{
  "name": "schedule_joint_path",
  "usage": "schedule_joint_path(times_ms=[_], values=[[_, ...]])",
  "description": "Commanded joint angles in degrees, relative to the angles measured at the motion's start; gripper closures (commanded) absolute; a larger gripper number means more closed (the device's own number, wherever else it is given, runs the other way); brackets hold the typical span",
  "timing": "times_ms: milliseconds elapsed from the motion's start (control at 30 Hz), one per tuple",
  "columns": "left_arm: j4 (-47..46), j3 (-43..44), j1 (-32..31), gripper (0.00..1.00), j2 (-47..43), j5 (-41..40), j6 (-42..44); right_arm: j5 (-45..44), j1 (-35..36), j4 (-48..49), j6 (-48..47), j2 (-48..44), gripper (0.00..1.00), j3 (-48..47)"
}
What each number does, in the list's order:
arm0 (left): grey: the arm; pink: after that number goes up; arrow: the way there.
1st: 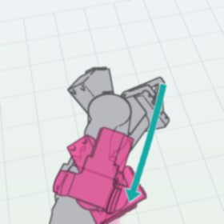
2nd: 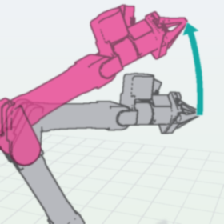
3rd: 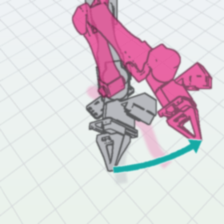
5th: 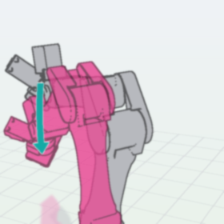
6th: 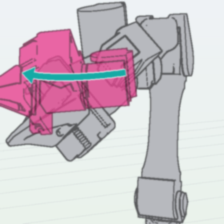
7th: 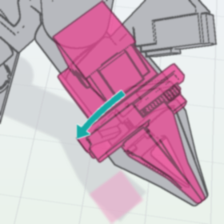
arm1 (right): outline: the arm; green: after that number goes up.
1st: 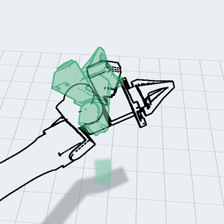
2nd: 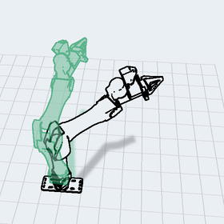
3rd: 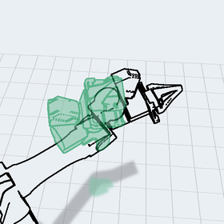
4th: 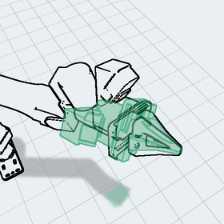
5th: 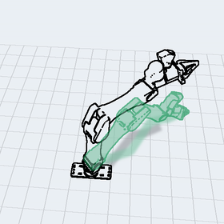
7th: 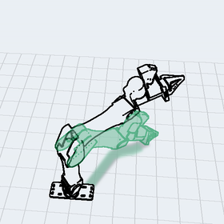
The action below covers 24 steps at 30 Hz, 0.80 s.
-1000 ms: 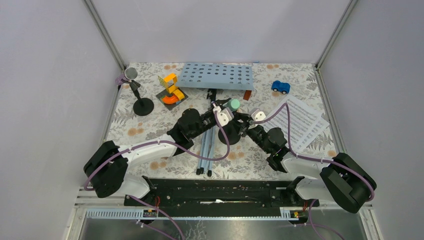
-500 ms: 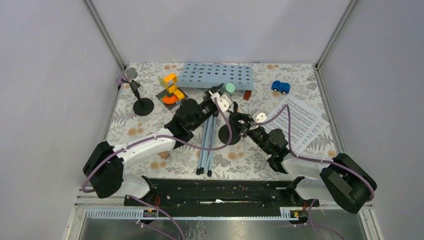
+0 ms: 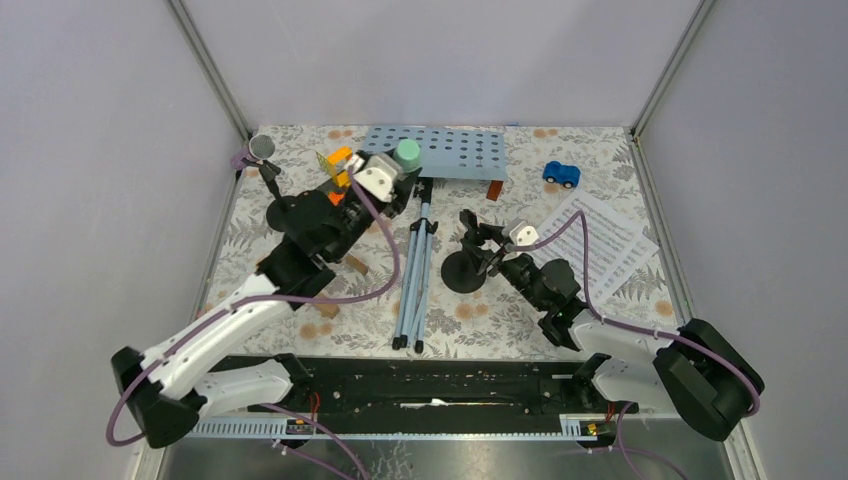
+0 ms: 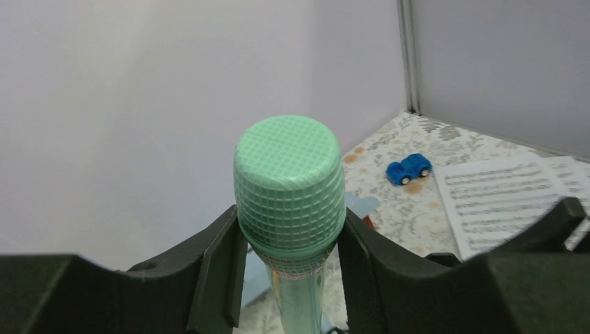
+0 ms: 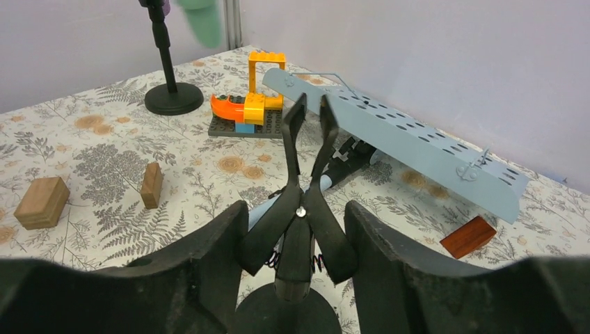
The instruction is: Pack up the instrument practice props
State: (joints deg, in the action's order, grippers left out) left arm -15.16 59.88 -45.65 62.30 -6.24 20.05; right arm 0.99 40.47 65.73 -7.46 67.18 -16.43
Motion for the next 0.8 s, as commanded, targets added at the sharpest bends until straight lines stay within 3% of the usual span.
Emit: schedule_joint_path(times_ms=[0, 200, 367, 500, 633, 767], values=[[10.7, 0.35, -0.05, 0.98, -7.53, 0.42, -9.0, -0.38, -0.48, -3.56, 0.2, -3.86, 0.4, -2.47], [18.74, 1.27, -0.03, 0.98, -13.07, 2.96, -15.3, 4.03, -0.47, -9.77, 1.08, -8.35, 0.18, -5.45], [22.27, 2.53, -0.05, 0.98, -14.42, 12.13, -17.4, 5.91, -0.46, -18.69, 1.97, -16.92, 0.03, -7.88], [23.21, 3.21, -0.05, 0.98, -14.12, 18.79, -19.94, 10.33, -0.48, -28.67, 4.07, -24.18, 0.02, -11.2], [21.64, 3.03, -0.05, 0.99, -13.01, 22.61, -26.05, 18.89, -0.47, -37.94, 10.45, -25.66, 0.04, -16.56], [18.8, 2.14, -0.03, 0.99, -10.85, 26.1, -32.21, 26.08, -0.36, -36.22, 19.12, -22.68, 0.08, -18.47]])
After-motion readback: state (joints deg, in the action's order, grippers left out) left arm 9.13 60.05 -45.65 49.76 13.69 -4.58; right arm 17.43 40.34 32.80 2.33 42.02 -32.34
